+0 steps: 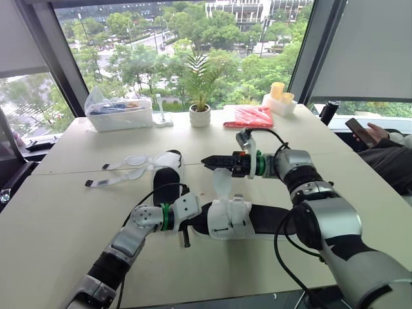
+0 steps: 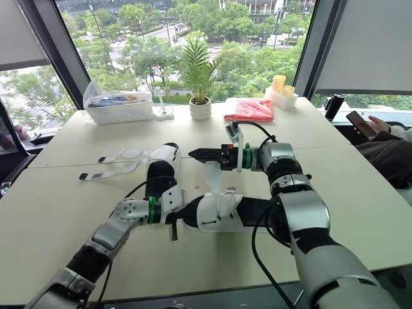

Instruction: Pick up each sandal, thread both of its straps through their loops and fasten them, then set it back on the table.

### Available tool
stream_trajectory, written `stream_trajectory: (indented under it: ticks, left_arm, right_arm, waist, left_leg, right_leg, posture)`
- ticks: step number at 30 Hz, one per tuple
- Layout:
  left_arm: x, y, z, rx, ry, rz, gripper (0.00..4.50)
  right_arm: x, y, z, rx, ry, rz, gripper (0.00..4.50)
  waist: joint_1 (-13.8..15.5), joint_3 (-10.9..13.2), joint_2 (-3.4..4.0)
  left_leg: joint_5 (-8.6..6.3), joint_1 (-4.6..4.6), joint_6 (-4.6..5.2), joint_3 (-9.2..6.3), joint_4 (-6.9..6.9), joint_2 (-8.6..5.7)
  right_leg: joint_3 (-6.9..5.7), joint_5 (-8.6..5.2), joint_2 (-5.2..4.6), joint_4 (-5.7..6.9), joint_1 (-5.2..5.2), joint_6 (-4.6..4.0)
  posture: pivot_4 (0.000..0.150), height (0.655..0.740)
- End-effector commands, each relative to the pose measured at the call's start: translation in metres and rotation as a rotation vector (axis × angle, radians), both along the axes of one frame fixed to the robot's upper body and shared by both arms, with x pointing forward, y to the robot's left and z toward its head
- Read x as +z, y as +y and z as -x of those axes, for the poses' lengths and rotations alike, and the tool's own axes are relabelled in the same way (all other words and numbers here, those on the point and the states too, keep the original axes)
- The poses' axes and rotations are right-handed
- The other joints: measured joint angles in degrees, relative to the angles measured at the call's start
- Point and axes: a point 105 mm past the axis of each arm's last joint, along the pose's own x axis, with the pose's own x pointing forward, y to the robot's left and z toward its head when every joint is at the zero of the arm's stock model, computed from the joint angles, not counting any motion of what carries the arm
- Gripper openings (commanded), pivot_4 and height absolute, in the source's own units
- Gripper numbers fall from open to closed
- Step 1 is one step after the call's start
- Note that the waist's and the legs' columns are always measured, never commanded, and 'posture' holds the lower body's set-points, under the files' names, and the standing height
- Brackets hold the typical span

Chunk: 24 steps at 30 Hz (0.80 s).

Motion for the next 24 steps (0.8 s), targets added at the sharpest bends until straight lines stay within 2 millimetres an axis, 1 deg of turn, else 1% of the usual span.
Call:
stream_trajectory:
  ticks: [1, 2, 4, 6, 7, 8, 10, 11, 13, 17, 19, 20, 21, 24]
  left_arm:
    - [-0.043, 0.002, 0.016, -0.009, 0.135, -0.109, 0.00]
    - [-0.044, 0.002, 0.016, -0.010, 0.137, -0.110, 0.00]
    - [-0.045, 0.002, 0.017, -0.013, 0.140, -0.111, 0.00]
    - [-0.045, 0.001, 0.017, -0.015, 0.140, -0.111, 0.00]
    - [-0.045, 0.001, 0.017, -0.017, 0.141, -0.110, 0.00]
    - [-0.045, 0.001, 0.017, -0.018, 0.141, -0.110, 0.00]
    - [-0.045, 0.000, 0.017, -0.019, 0.141, -0.109, 0.00]
    - [-0.045, 0.000, 0.017, -0.019, 0.141, -0.108, 0.00]
    - [-0.045, -0.001, 0.016, -0.020, 0.141, -0.107, 0.00]
    - [-0.045, -0.002, 0.017, -0.021, 0.143, -0.104, 0.00]
    - [-0.046, -0.002, 0.017, -0.023, 0.145, -0.104, 0.00]
    - [-0.046, -0.002, 0.017, -0.025, 0.147, -0.104, 0.00]
    - [-0.046, -0.002, 0.017, -0.026, 0.149, -0.104, 0.00]
    - [-0.046, -0.002, 0.017, -0.027, 0.152, -0.105, 0.00]
  right_arm:
    - [0.039, -0.003, 0.002, 0.023, -0.112, -0.048, 3.25]
    - [0.041, -0.005, 0.003, 0.022, -0.120, -0.043, 2.62]
    - [0.044, -0.010, 0.005, 0.020, -0.143, -0.024, 1.67]
    - [0.047, -0.014, 0.008, 0.015, -0.157, -0.017, 0.53]
    - [0.047, -0.017, 0.009, 0.009, -0.181, 0.009, 0.08]
    - [0.046, -0.018, 0.010, 0.005, -0.200, 0.029, 0.03]
    - [0.034, -0.023, 0.018, 0.012, -0.302, 0.159, 0.03]
    - [0.030, -0.023, 0.025, 0.023, -0.335, 0.195, 0.03]
    - [0.026, -0.024, 0.036, 0.036, -0.354, 0.210, 0.03]
    - [0.012, -0.027, 0.064, 0.069, -0.503, 0.332, 0.03]
    - [0.004, -0.026, 0.082, 0.073, -0.596, 0.367, 0.03]
    - [-0.001, -0.026, 0.095, 0.085, -0.626, 0.381, 0.03]
    - [-0.006, -0.026, 0.106, 0.095, -0.644, 0.387, 0.03]
    - [-0.014, -0.025, 0.128, 0.116, -0.652, 0.388, 0.03]
  waist:
    - [0.03, 0.00, 0.00]
    - [0.02, 0.00, 0.00]
    - [0.08, 0.00, 0.00]
    - [0.10, 0.00, 0.00]
    - [0.14, 0.00, 0.00]
    - [0.19, 0.00, 0.00]
    - [0.44, -0.02, 0.00]
    - [0.69, -0.02, -0.01]
    - [0.88, -0.02, 0.00]
    - [1.29, -0.02, -0.01]
    - [1.36, -0.04, -0.05]
    - [1.28, -0.06, -0.07]
    - [1.41, -0.06, -0.08]
    - [1.30, -0.06, -0.09]
  left_leg:
    - [0.00, -0.01, 0.00, 0.00, 0.01, 0.00]
    - [0.00, -0.04, 0.00, 0.00, 0.01, 0.00]
    - [0.00, -0.05, 0.00, 0.00, 0.01, 0.00]
    - [0.00, -0.07, 0.00, 0.00, 0.02, 0.00]
    - [0.00, -0.08, 0.00, 0.00, 0.02, -0.01]
    - [0.00, -0.08, 0.00, 0.00, 0.02, -0.01]
    - [0.00, -0.09, 0.00, -0.01, 0.02, -0.01]
    - [0.00, -0.11, 0.00, -0.02, 0.03, 0.00]
    - [0.00, -0.21, 0.01, -0.01, 0.04, -0.01]
    - [0.01, -0.42, 0.01, 0.02, 0.16, 0.00]
    - [0.01, -0.41, 0.01, 0.02, 0.17, 0.00]
    - [0.01, -0.40, 0.01, 0.00, 0.18, 0.00]
    - [0.01, -0.39, 0.01, 0.01, 0.19, 0.01]
    - [0.01, -0.40, 0.02, 0.02, 0.23, 0.00]
  right_leg:
    - [0.00, 0.00, 0.00, 0.00, -0.01, 0.00]
    - [0.00, 0.00, 0.00, 0.00, -0.04, 0.00]
    - [0.00, 0.00, -0.01, 0.00, -0.03, 0.00]
    - [-0.01, 0.00, -0.01, 0.00, -0.06, 0.00]
    - [-0.01, 0.00, -0.01, 0.00, -0.06, 0.00]
    - [-0.01, 0.00, -0.01, -0.01, -0.05, 0.00]
    - [-0.01, 0.00, -0.02, -0.02, -0.06, 0.00]
    - [-0.02, 0.00, -0.02, -0.03, -0.07, 0.00]
    - [-0.02, 0.00, -0.02, -0.03, -0.17, 0.01]
    - [0.00, 0.00, -0.02, 0.18, -0.46, 0.02]
    - [0.00, 0.00, -0.02, 0.19, -0.45, 0.02]
    - [-0.02, -0.01, -0.02, 0.18, -0.43, 0.03]
    - [-0.02, -0.01, -0.02, 0.17, -0.40, 0.03]
    - [-0.01, -0.03, -0.04, 0.17, -0.37, 0.05]
  posture:
    - [0.150, 0.7400]
    - [0.150, 0.7400]
    - [0.150, 0.7400]
    - [0.150, 0.7400]
    - [0.150, 0.7400]
    - [0.150, 0.7400]
    - [0.150, 0.7400]
    - [0.150, 0.7400]
    - [0.150, 0.7400]
    - [0.150, 0.7400]
    - [0.150, 0.7400]
    - [0.150, 0.7400]
    - [0.150, 0.7400]
    - [0.150, 0.7400]
